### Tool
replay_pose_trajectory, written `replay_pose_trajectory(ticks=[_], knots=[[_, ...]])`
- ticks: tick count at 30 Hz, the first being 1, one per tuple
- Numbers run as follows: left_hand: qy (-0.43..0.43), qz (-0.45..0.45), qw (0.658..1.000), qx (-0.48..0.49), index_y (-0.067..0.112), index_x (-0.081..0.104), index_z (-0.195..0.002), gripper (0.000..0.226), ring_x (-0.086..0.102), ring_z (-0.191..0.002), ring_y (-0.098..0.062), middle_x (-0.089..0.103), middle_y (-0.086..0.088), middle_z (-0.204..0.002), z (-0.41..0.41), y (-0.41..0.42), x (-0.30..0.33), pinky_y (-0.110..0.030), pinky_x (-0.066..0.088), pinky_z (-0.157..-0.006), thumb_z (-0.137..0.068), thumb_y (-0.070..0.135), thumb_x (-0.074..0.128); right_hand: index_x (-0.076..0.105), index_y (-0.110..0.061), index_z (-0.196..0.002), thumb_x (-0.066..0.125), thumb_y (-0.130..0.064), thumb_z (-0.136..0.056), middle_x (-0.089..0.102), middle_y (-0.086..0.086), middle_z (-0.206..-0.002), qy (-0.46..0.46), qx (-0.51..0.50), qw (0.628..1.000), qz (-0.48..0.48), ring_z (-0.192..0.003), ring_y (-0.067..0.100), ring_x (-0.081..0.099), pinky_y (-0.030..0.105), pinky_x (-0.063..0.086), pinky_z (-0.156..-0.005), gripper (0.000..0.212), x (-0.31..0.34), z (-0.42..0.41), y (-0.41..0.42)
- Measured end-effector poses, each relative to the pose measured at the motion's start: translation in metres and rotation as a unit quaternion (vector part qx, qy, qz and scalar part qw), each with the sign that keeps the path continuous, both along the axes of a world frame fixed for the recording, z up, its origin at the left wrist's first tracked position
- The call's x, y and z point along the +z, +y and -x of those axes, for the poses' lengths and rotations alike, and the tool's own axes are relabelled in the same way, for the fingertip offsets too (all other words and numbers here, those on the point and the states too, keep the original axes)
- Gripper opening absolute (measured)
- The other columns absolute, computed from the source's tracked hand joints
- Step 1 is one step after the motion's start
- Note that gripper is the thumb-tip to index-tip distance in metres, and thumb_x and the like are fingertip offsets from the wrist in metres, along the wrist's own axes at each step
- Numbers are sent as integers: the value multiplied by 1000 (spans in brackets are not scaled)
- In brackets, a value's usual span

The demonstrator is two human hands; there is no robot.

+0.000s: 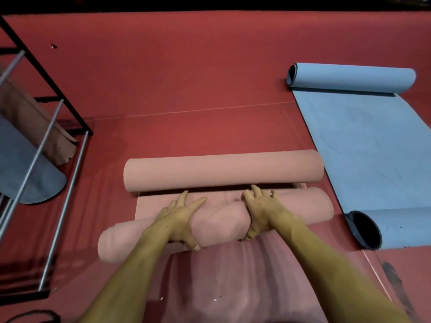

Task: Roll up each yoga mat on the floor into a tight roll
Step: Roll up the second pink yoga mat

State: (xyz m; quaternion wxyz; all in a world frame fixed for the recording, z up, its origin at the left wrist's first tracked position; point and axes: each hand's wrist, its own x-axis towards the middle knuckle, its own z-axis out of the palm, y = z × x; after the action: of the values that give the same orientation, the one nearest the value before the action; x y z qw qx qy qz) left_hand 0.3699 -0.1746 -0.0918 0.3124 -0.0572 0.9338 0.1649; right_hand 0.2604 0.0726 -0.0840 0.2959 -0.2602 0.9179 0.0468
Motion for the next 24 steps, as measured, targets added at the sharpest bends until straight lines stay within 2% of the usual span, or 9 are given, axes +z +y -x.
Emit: replay_pose_trajectory(ticks=[3,6,8,10,14,17,19,22,24], knots=[[59,6,998,-33,50,23,-145,125,40,-131,-27,32,3,-139,2,5,-4,-44,43,-102,-39,51,90,35,-26,-140,94,-65,-37,8,17,-166,-6,5,1000,15,-151,39,21,72,16,-119,125,2,3,3],[84,18,996,-24,41,32,-134,108,44,-115,-24,39,6,-119,1,15,-7,-40,40,-86,-43,59,89,45,-37,-140,91,-67,-36,29,7,-141,19,6,999,43,-130,33,35,58,30,-116,117,-2,7,8],[116,26,993,1,39,37,-131,107,42,-115,-23,40,6,-121,0,24,-11,-39,39,-90,-41,71,86,48,-44,-141,90,-71,-35,33,0,-122,22,10,998,55,-114,26,37,45,41,-108,116,-4,11,11],[139,45,989,15,38,42,-129,107,38,-116,-22,38,5,-124,2,30,-13,-39,38,-97,-38,76,83,48,-47,-144,89,-75,-34,36,-1,-118,15,22,998,53,-111,23,37,38,45,-104,121,-3,18,11],[120,64,991,6,41,46,-141,112,42,-121,-21,45,6,-126,11,24,-10,-44,39,-100,-42,81,81,44,-38,-147,87,-77,-31,47,-2,-125,-2,14,998,53,-118,25,46,40,44,-105,130,1,28,7],[115,53,992,11,44,43,-143,114,46,-124,-20,53,8,-129,16,20,-7,-46,41,-103,-43,83,80,47,-29,-132,91,-74,-37,56,-3,-129,-6,-5,998,69,-120,25,53,39,39,-104,114,1,30,7],[115,46,992,21,44,44,-140,109,49,-124,-20,55,9,-130,17,20,-5,-46,42,-101,-45,81,81,49,-30,-132,87,-78,-40,58,-5,-130,-4,-1,998,62,-121,24,54,41,35,-106,110,2,30,8],[106,35,993,29,44,46,-145,105,47,-129,-21,54,9,-135,17,18,-4,-47,41,-104,-52,79,80,43,-36,-152,81,-83,-49,47,-1,-155,8,26,999,43,-142,27,40,47,25,-118,119,0,30,9],[95,24,995,30,44,43,-148,105,41,-138,-23,48,7,-146,17,17,-5,-50,37,-109,-56,78,79,28,-37,-162,79,-83,-55,14,6,-173,-4,23,999,38,-159,32,7,54,7,-127,126,0,29,11]])
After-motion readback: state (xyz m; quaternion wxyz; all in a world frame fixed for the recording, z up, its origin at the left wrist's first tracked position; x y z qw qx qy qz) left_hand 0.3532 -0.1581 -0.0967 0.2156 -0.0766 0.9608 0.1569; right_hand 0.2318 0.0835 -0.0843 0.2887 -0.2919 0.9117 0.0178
